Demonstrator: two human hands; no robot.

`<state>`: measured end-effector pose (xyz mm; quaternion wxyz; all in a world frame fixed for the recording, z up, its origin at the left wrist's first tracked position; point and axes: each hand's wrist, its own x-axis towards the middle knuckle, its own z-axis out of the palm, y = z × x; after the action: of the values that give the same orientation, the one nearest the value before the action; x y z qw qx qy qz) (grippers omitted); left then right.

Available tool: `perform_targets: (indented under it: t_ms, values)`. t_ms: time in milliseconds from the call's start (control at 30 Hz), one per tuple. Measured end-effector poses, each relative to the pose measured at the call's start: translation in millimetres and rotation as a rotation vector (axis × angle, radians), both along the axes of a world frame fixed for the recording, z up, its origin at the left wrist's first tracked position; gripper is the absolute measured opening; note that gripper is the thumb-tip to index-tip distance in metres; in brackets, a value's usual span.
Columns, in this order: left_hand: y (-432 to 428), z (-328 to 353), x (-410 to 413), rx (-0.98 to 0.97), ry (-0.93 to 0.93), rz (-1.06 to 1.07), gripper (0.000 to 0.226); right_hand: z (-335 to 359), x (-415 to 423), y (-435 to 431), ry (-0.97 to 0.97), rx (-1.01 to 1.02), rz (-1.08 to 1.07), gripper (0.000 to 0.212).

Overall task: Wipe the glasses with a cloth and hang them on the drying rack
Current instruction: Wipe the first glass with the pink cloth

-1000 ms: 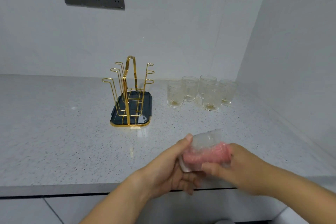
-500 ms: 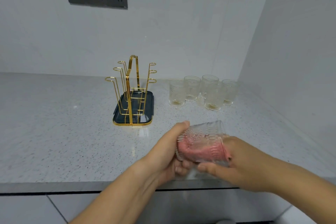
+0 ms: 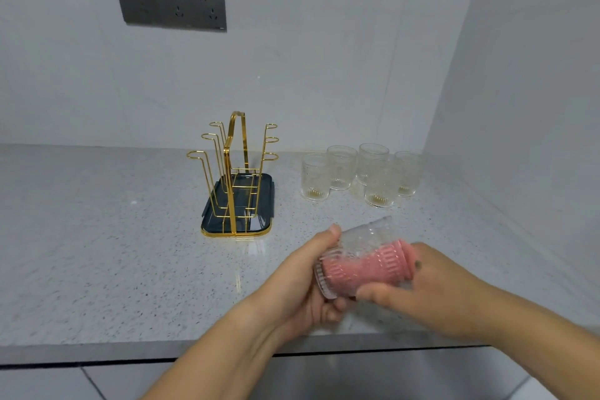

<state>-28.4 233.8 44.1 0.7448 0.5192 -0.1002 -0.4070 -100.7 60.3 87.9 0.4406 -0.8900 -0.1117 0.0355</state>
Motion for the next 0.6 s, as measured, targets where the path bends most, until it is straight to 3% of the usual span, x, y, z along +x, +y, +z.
perform_targets:
  t_ms: [100, 200, 300, 433, 500, 567, 600]
  values:
    - [4, 1, -2, 0.013, 0.186, -0.086, 0.055, 0, -4, 0, -0.077, -0.225, 0.072, 0.012]
    - [6, -4, -2, -0.014, 0.192, -0.118, 0.062, 0, -2, -2, -0.011, -0.182, 0.087, 0.016]
    - [3, -5, -3, -0.014, 0.095, 0.018, 0.057, -4, 2, -3, -0.005, -0.09, 0.036, 0.022]
    - [-1, -4, 0, 0.0, -0.15, 0.226, 0.056, -8, 3, -8, -0.017, 0.184, -0.03, 0.013]
    - [1, -4, 2, 0.019, -0.198, 0.285, 0.067, -12, 4, -13, 0.03, 0.396, 0.001, 0.039]
    - [4, -5, 2, 0.012, -0.191, 0.291, 0.071, -15, 5, -18, 0.217, 0.727, 0.072, 0.075]
    - [5, -6, 1, 0.007, -0.191, 0.288, 0.071, -14, 6, -19, 0.313, 0.863, 0.115, 0.084]
